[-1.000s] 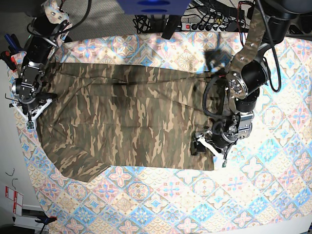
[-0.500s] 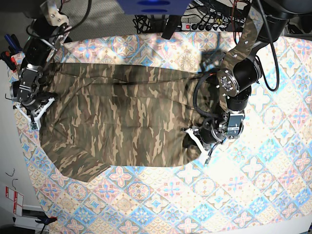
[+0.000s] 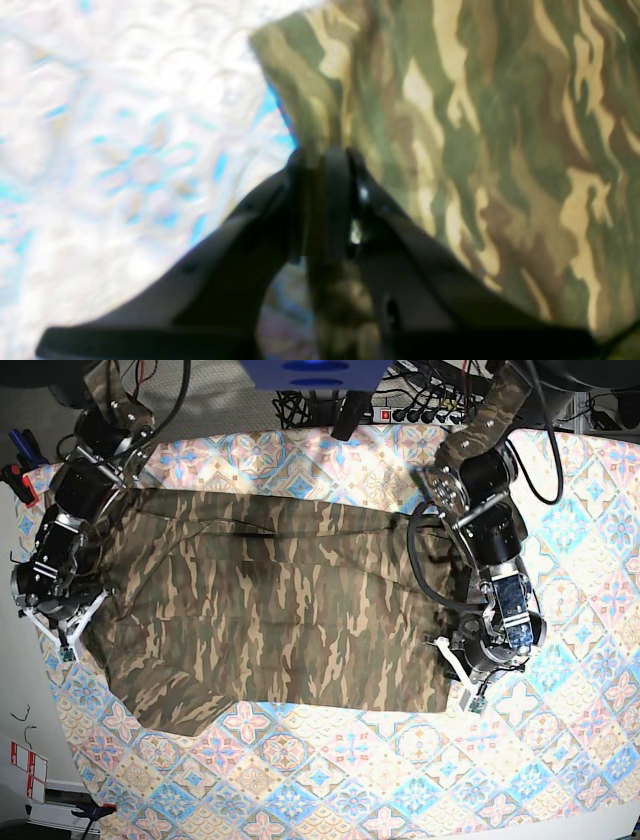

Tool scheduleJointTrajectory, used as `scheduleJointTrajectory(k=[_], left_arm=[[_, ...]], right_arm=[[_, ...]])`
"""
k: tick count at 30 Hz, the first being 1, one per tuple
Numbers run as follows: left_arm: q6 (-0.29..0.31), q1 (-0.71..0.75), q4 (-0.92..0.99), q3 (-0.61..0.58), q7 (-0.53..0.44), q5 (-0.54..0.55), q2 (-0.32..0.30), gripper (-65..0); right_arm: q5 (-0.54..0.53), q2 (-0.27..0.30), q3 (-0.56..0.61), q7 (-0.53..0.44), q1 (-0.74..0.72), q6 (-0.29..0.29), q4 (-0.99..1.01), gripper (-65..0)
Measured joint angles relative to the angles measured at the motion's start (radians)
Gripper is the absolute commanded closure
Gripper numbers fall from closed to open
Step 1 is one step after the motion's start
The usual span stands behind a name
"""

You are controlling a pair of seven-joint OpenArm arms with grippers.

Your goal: Fold the T-shirt properly

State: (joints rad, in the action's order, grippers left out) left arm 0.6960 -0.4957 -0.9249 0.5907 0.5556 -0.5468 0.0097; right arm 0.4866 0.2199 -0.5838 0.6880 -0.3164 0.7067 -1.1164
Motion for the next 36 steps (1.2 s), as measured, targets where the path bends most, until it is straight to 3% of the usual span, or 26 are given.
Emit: scheduleJointTrajectory(k=[3,8,10,12,15,17,21,24,26,30,36], left_arm=[[0.001,0.041,-0.1,0.0,0.027,0.001,0.024,-7.2],[0.008,0.058,-0.132,0.002,0.045,0.0,0.023,-9.6],[0.007,0.034,-0.13,0.003,0.046,-0.002,0.019,-17.0],[-0.003,-0.003,-0.099,0.003,0.015,0.003,0.012,-28.8],[0.001,-0.053,0.013,-0.003,-0.093,0.007,-0.019,-45.4],[0.0,-0.085,0.163,-0.005,-0.174,0.018,-0.053,-49.9],[-0.005,-0.158,0.558,0.009,-0.275,-0.002,-0.142,-49.2],[-0.002,-0.193,0.71,0.064,-0.397,0.043,-0.186,-48.7],[-0.01,-0.203,0.748,0.076,-0.463,0.056,-0.203,-48.7],[-0.023,-0.196,0.763,0.063,-0.463,0.05,-0.209,-47.8],[-0.019,-0.21,0.842,-0.018,-0.492,0.025,-0.169,-37.8]], right_arm=[[0.012,-0.003,-0.009,0.082,0.007,-0.008,-0.053,-1.5],[0.004,-0.015,-0.002,0.078,0.032,-0.003,-0.079,-1.5],[0.003,-0.018,-0.002,0.08,0.035,-0.003,-0.079,-1.5],[0.003,-0.016,-0.001,0.08,0.034,-0.003,-0.079,-1.5],[0.003,-0.012,-0.001,0.073,0.049,-0.004,-0.082,-1.5],[0.003,-0.014,0.0,0.072,0.069,-0.003,-0.084,-1.5],[0.006,-0.02,-0.001,0.079,0.089,-0.003,-0.082,-1.5],[0.003,-0.016,0.0,0.067,0.088,-0.004,-0.086,-1.5],[0.004,-0.016,0.0,0.064,0.102,-0.004,-0.087,-1.5],[0.006,-0.018,0.0,0.056,0.12,-0.003,-0.086,-1.5],[0.005,-0.018,0.0,0.047,0.115,-0.003,-0.086,-1.5]])
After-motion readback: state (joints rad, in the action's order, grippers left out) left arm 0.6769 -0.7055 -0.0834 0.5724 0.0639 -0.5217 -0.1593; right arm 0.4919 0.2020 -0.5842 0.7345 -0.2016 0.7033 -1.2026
